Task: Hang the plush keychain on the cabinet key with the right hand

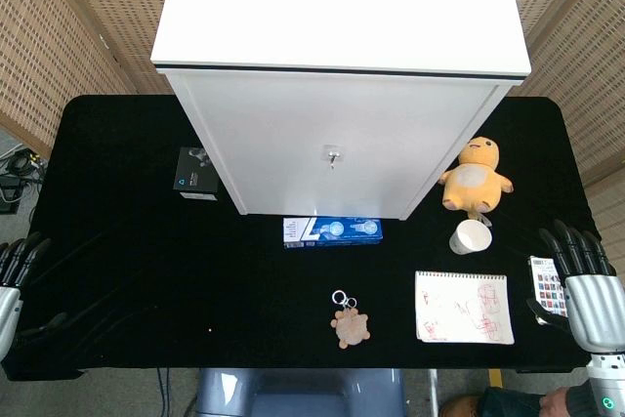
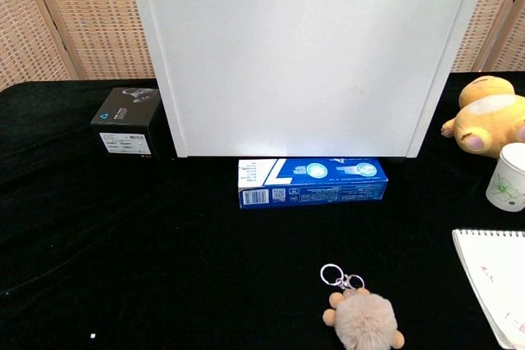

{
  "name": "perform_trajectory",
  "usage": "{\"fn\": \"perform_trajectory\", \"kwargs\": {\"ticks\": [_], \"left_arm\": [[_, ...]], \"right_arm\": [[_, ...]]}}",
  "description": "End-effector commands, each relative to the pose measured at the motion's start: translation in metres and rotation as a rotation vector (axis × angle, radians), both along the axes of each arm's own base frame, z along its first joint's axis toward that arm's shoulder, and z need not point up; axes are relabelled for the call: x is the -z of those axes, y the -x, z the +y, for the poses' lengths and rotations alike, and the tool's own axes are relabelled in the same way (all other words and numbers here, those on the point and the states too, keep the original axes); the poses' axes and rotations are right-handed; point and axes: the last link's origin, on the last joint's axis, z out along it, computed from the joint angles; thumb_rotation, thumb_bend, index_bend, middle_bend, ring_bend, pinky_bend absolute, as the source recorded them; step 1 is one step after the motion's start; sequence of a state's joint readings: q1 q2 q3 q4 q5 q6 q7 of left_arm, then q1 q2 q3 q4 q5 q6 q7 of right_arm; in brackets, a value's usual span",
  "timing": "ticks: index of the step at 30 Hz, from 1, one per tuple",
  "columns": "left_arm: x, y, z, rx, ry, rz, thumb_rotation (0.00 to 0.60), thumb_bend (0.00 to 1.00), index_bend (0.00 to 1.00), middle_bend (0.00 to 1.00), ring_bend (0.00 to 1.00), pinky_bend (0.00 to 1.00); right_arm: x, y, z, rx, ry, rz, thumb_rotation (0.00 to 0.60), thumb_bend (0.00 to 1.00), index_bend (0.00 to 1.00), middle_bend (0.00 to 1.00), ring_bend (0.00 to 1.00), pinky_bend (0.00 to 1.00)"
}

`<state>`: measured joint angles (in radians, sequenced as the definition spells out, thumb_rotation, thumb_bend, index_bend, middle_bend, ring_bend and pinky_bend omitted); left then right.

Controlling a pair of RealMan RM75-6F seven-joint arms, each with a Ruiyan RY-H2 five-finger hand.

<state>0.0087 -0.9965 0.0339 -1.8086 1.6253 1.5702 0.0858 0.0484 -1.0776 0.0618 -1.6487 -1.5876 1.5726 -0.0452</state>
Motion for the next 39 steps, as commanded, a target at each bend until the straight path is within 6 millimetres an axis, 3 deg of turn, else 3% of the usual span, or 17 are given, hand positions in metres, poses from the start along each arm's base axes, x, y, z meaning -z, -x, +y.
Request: {"fn": "perform_trajectory", "kwargs": {"ticks": [1, 8, 10, 11, 13, 14, 15, 17, 18, 20, 25, 28, 33, 37, 39], "left_arm": [[-0.001, 0.0, 0.0, -0.001, 0.0, 0.001, 0.6, 0.0, 0.0, 0.0, 0.0, 0.0], [0.002, 0.001, 0.001, -0.006, 0.008, 0.009, 0.6, 0.0, 0.0, 0.0, 0.0, 0.0], [0.002, 0.001, 0.002, -0.008, 0.005, 0.013, 0.6, 0.0, 0.0, 0.0, 0.0, 0.0], [0.002, 0.001, 0.004, -0.01, 0.002, 0.015, 0.6, 0.0, 0.0, 0.0, 0.0, 0.0], [0.002, 0.001, 0.006, -0.012, -0.003, 0.017, 0.6, 0.0, 0.0, 0.0, 0.0, 0.0], [0.003, 0.001, 0.007, -0.014, -0.006, 0.018, 0.6, 0.0, 0.0, 0.0, 0.0, 0.0], [0.003, 0.001, 0.007, -0.016, -0.006, 0.02, 0.6, 0.0, 0.0, 0.0, 0.0, 0.0], [0.005, 0.002, 0.009, -0.024, -0.004, 0.024, 0.6, 0.0, 0.0, 0.0, 0.0, 0.0], [0.006, 0.002, 0.011, -0.028, -0.003, 0.027, 0.6, 0.0, 0.0, 0.0, 0.0, 0.0], [0.008, 0.003, 0.013, -0.036, -0.001, 0.035, 0.6, 0.0, 0.0, 0.0, 0.0, 0.0], [0.011, 0.005, 0.018, -0.052, 0.001, 0.049, 0.6, 0.0, 0.0, 0.0, 0.0, 0.0], [0.012, 0.006, 0.021, -0.059, 0.003, 0.052, 0.6, 0.0, 0.0, 0.0, 0.0, 0.0], [0.015, 0.006, 0.025, -0.068, 0.01, 0.059, 0.6, 0.0, 0.0, 0.0, 0.0, 0.0], [0.017, 0.006, 0.027, -0.073, 0.014, 0.062, 0.6, 0.0, 0.0, 0.0, 0.0, 0.0], [0.018, 0.008, 0.029, -0.08, 0.017, 0.069, 0.6, 0.0, 0.0, 0.0, 0.0, 0.0]], "right_arm": [[0.0, 0.0, 0.0, 0.003, 0.0, 0.0, 0.6, 0.0, 0.0, 0.0, 0.0, 0.0], [0.002, -0.001, -0.004, 0.007, -0.025, 0.009, 0.6, 0.0, 0.0, 0.01, 0.0, 0.0], [0.003, -0.005, -0.01, -0.012, -0.019, 0.024, 0.6, 0.0, 0.0, 0.12, 0.06, 0.0], [0.003, -0.007, -0.016, -0.033, -0.014, 0.053, 0.6, 0.0, 0.0, 0.23, 0.15, 0.01], [0.006, -0.015, -0.027, -0.082, -0.02, 0.097, 0.6, 0.0, 0.01, 0.41, 0.37, 0.21], [0.009, -0.02, -0.033, -0.115, -0.027, 0.112, 0.6, 0.0, 0.03, 0.53, 0.51, 0.47], [0.012, -0.025, -0.038, -0.146, -0.041, 0.13, 0.6, 0.0, 0.05, 0.6, 0.59, 0.66], [0.021, -0.036, -0.05, -0.211, -0.101, 0.162, 0.6, 0.01, 0.11, 0.73, 0.74, 0.9], [0.026, -0.04, -0.055, -0.23, -0.139, 0.164, 0.6, 0.02, 0.13, 0.79, 0.81, 0.96], [0.038, -0.05, -0.067, -0.26, -0.252, 0.156, 0.6, 0.03, 0.17, 0.85, 0.88, 1.0], [0.064, -0.065, -0.087, -0.259, -0.485, 0.089, 0.6, 0.07, 0.24, 0.91, 0.95, 1.0], [0.075, -0.071, -0.092, -0.254, -0.558, 0.079, 0.6, 0.14, 0.3, 0.93, 0.96, 1.0], [0.098, -0.084, -0.102, -0.253, -0.66, 0.046, 0.6, 0.36, 0.37, 0.94, 0.97, 1.0], [0.116, -0.095, -0.109, -0.257, -0.715, 0.018, 0.6, 0.45, 0.41, 0.95, 0.97, 1.0], [0.138, -0.105, -0.113, -0.244, -0.778, -0.023, 0.6, 0.46, 0.43, 0.95, 0.97, 1.0]]}}
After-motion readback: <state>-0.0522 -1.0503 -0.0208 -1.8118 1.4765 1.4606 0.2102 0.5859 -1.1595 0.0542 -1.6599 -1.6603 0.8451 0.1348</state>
